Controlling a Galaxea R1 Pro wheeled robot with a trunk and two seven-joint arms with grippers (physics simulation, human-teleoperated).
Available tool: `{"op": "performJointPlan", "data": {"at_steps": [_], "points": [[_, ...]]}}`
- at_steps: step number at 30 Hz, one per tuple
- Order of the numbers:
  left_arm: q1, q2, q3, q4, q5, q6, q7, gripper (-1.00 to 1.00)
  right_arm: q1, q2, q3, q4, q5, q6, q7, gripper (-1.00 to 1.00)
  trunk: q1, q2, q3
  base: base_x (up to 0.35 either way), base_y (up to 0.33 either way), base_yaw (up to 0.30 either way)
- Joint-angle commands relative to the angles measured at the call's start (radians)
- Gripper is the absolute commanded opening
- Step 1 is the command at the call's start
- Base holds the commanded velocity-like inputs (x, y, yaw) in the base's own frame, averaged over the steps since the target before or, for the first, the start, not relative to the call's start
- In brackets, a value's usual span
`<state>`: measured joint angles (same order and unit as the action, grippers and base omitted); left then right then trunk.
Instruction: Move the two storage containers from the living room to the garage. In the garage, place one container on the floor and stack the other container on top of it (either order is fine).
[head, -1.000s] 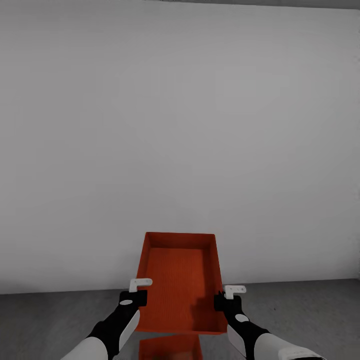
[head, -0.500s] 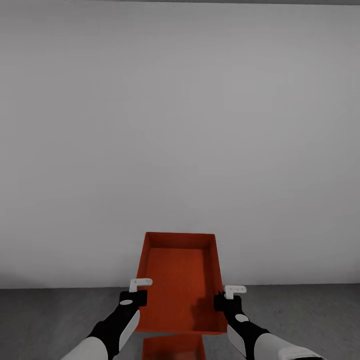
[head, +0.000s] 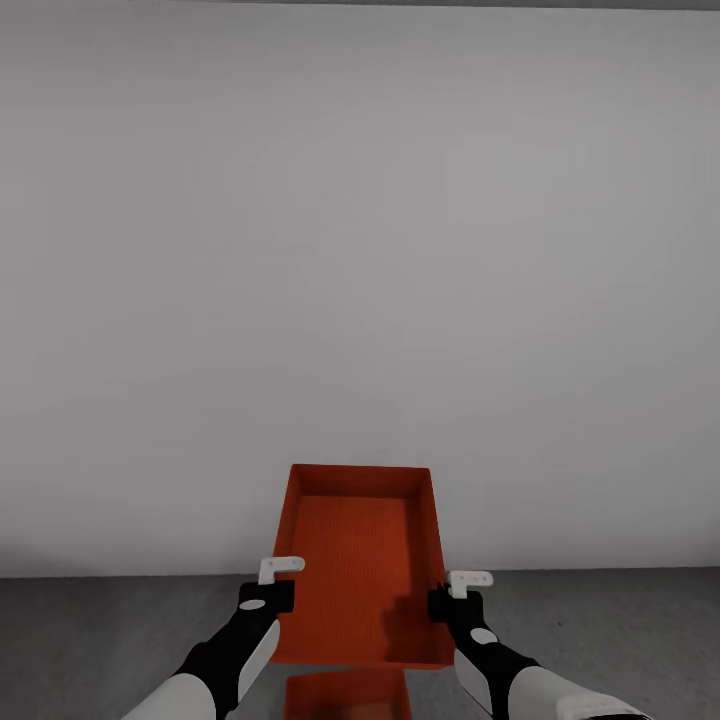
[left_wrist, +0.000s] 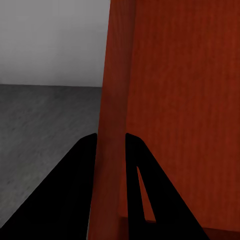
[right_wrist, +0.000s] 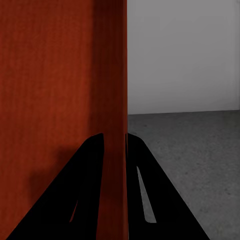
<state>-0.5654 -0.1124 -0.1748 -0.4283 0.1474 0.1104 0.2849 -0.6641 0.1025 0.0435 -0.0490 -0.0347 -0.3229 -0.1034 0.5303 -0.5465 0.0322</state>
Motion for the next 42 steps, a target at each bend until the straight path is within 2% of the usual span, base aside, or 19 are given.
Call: {"op": "performJointPlan", "data": {"at_steps": [1,25,42], "points": [[-0.001,0.002,0.034,0.000,0.017,0.006,0.011,-1.00,0.000,-0.015,-0.002,-0.002,-0.005,-0.044,0.002,-1.00,0.000,-0.001,0.000,0.000,0.000,0.000],[0.000,0.002,0.034,0.000,0.017,0.006,0.011,-1.00,0.000,-0.015,-0.002,-0.002,-0.005,-0.045,0.002,-1.00,0.000,-0.001,-0.001,0.000,0.000,0.024],[-0.001,0.002,0.034,0.000,0.017,0.006,0.011,-1.00,0.000,-0.015,-0.002,-0.002,-0.007,-0.044,0.002,-1.00,0.000,-0.001,-0.021,0.000,0.000,0.169]]}}
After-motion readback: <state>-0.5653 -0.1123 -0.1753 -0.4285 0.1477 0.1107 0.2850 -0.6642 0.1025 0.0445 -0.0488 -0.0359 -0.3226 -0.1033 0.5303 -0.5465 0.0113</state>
